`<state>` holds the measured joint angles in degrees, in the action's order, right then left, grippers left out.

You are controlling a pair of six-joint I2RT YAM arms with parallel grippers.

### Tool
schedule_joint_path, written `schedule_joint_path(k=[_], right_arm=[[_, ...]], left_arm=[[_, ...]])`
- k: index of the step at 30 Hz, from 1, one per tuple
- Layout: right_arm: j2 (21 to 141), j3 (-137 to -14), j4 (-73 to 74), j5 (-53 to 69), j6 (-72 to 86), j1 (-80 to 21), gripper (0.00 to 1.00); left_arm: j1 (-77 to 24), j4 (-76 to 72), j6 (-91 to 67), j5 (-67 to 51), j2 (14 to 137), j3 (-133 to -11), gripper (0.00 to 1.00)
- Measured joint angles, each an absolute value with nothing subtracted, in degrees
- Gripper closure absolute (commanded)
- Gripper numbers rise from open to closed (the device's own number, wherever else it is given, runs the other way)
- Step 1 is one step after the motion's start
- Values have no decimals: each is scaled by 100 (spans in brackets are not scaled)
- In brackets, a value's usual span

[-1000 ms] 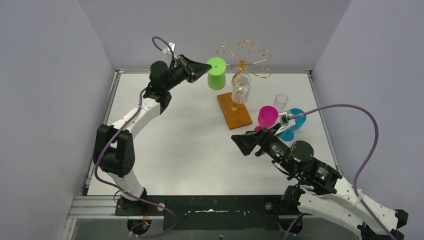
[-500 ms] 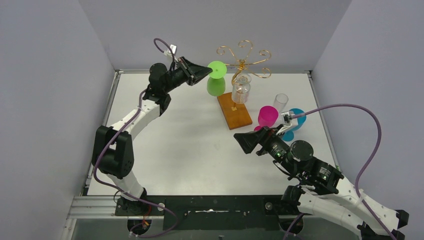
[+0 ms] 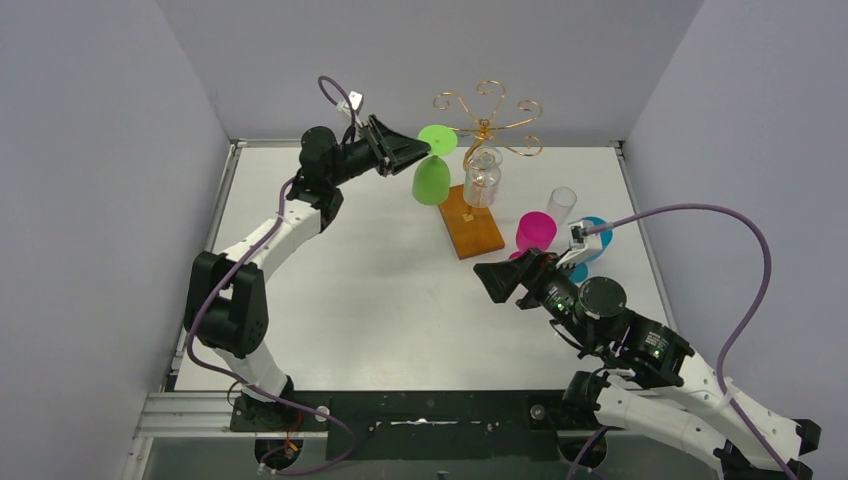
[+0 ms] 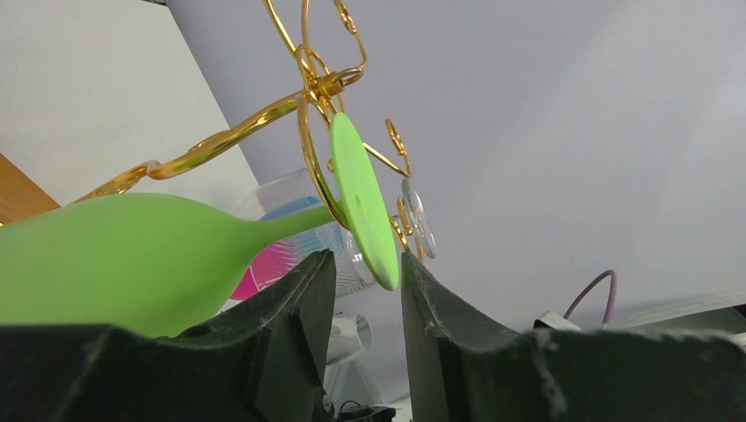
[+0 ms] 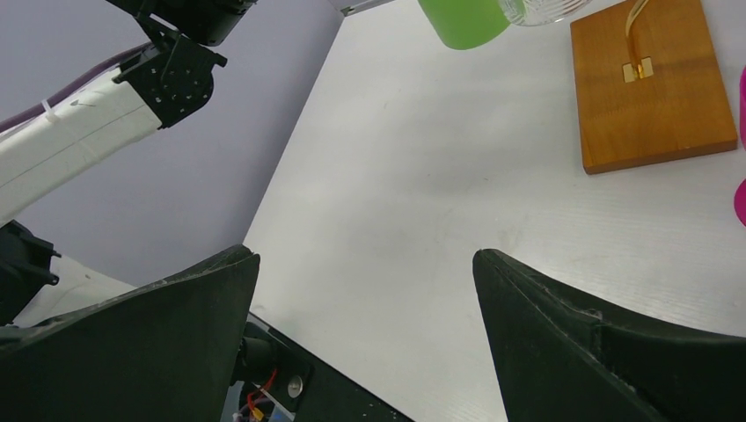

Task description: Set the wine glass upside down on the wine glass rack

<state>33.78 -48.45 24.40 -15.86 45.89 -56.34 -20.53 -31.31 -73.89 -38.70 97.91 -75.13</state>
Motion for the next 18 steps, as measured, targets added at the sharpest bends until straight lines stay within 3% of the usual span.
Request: schedule_joint_path(k=[18], right_arm=[[3247, -5225, 3822, -2545, 4873, -5636, 2]], left_arm=[[-2049, -2036, -6368, -4311, 9489, -7491, 50]])
